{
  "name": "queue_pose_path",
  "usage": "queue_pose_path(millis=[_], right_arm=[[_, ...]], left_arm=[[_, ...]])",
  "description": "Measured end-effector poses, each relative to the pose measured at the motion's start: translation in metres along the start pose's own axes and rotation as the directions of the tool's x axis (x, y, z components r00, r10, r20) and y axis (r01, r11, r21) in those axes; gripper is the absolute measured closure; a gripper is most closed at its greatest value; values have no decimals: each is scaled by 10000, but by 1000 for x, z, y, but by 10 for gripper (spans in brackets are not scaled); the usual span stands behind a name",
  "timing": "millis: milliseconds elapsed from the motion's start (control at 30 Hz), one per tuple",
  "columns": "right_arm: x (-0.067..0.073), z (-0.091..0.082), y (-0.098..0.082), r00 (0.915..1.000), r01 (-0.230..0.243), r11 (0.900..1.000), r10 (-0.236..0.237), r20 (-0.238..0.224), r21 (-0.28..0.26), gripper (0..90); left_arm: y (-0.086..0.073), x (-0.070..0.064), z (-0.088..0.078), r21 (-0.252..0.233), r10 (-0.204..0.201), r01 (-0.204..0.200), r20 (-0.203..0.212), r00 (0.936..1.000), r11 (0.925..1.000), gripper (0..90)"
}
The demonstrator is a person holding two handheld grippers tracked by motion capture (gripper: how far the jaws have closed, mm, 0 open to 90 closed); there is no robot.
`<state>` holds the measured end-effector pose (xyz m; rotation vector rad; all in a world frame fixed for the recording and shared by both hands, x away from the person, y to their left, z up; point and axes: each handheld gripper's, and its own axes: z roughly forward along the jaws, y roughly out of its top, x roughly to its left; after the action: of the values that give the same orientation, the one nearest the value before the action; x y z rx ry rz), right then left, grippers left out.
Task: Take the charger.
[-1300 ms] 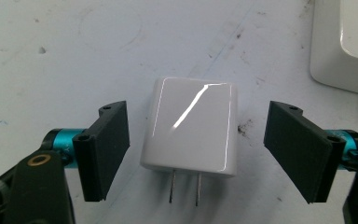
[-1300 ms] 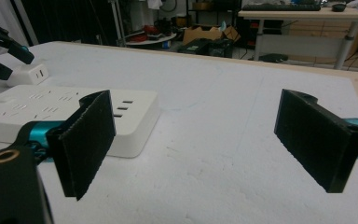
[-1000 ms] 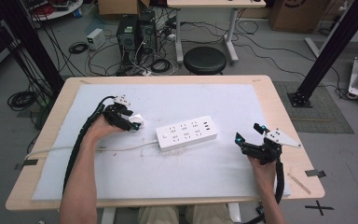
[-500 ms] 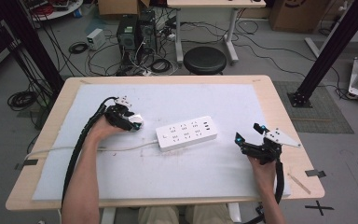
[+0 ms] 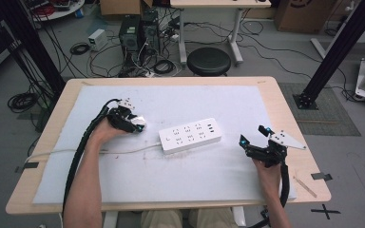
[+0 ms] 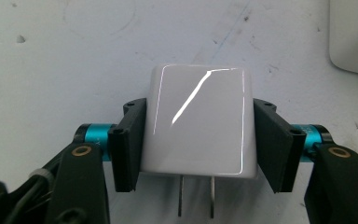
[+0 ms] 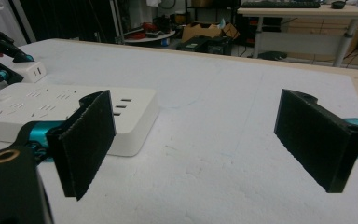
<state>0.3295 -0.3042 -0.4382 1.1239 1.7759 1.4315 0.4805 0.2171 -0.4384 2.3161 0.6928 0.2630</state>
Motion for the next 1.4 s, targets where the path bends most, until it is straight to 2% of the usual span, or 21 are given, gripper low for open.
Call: queue_pose_path(millis=[333, 400, 667, 967, 1233, 1267, 1400], right_arm=[[0, 0, 0, 10000, -5, 10000, 5, -10, 7, 126], [0, 0, 0, 10000, -15, 10000, 15, -13, 13, 126], [0, 0, 0, 10000, -20, 10000, 20, -22, 9, 126], [0, 0, 0, 10000, -35, 10000, 36, -29, 40, 126], [0, 0, 0, 10000, -33, 10000, 33, -42, 28, 126], [0, 0, 0, 10000, 12, 10000, -12, -54, -16, 126], [0, 0, 0, 10000, -23, 10000, 23, -59, -16, 126]], left_arm=[[0, -1, 0, 72, 51, -51, -41, 10000, 10000, 424], [0, -1, 0, 44, -39, 39, -56, 10000, 10000, 425], [3, -4, -2, -47, 110, -110, -166, 9998, 9999, 425], [9, -14, -14, -314, 524, -529, -176, 9985, 9981, 425], [17, -31, -27, -573, 926, -943, -325, 9952, 9939, 425], [20, -39, -31, -641, 990, -1014, -396, 9943, 9928, 425], [22, -53, -38, -680, 1229, -1265, -550, 9909, 9896, 425]])
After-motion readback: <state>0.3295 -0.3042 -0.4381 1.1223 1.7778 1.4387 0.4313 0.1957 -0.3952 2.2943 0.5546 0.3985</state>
